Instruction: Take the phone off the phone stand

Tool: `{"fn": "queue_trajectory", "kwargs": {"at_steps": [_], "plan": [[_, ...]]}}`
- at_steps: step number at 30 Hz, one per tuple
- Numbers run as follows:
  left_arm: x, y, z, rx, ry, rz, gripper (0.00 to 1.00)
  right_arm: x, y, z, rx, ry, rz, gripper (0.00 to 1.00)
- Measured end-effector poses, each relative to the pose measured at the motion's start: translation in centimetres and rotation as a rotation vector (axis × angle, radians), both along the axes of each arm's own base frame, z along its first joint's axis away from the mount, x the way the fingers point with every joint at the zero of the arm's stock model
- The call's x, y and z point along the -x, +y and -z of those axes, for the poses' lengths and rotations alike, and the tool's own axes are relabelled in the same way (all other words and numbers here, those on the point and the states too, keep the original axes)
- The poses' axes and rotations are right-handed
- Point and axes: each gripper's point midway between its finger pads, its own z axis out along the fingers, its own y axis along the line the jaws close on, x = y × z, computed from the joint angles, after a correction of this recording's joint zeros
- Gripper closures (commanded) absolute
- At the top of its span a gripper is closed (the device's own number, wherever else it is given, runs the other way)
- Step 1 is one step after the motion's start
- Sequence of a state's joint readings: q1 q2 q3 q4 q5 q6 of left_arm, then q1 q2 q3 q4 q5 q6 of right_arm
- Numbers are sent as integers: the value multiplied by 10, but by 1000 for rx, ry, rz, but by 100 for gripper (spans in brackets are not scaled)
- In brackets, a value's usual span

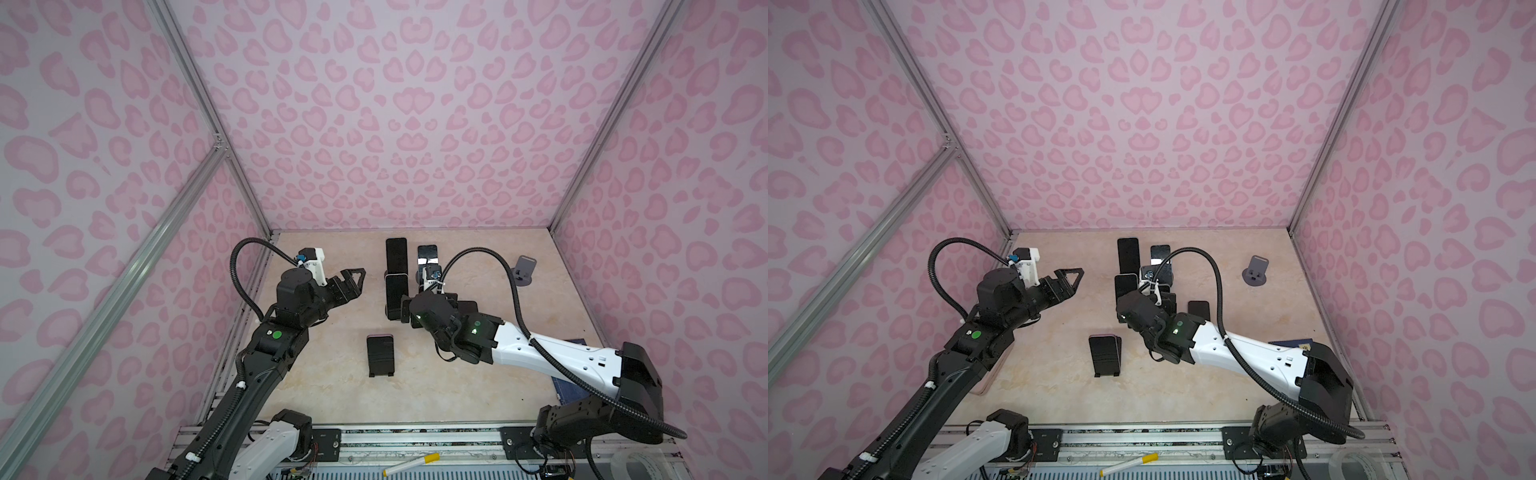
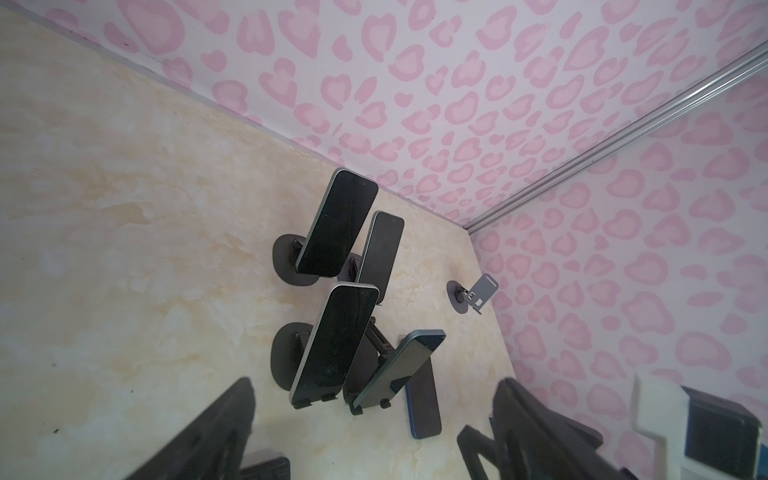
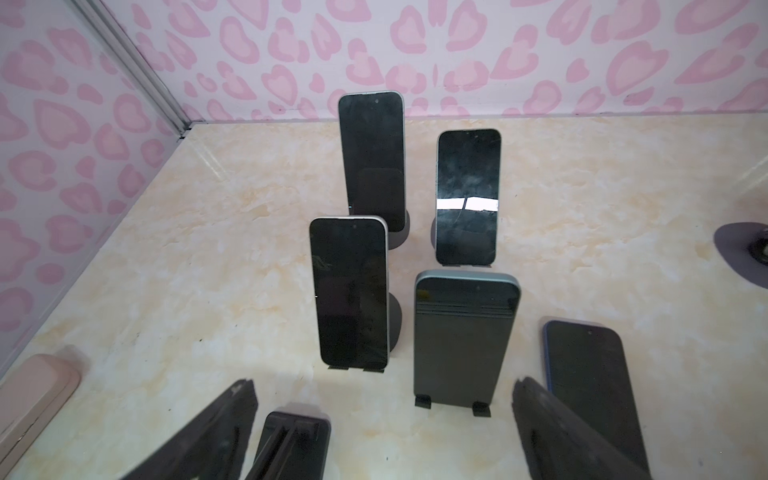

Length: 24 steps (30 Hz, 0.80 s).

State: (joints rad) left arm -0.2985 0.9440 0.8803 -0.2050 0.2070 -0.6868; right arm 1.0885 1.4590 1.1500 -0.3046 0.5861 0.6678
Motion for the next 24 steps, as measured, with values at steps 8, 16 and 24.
{"fn": "queue_trajectory", "kwargs": {"at_steps": [8,16,24], "plan": [[4,9,-6,-89,-14,-50,0,21,-14,-19,-13,-57,35,2],[46,-8,-8,-245,-33,-55,2,39,-83,-19,-60,-89,126,2],[91,-2,51,-369,102,-49,2,51,-123,4,-107,-76,167,2]]}}
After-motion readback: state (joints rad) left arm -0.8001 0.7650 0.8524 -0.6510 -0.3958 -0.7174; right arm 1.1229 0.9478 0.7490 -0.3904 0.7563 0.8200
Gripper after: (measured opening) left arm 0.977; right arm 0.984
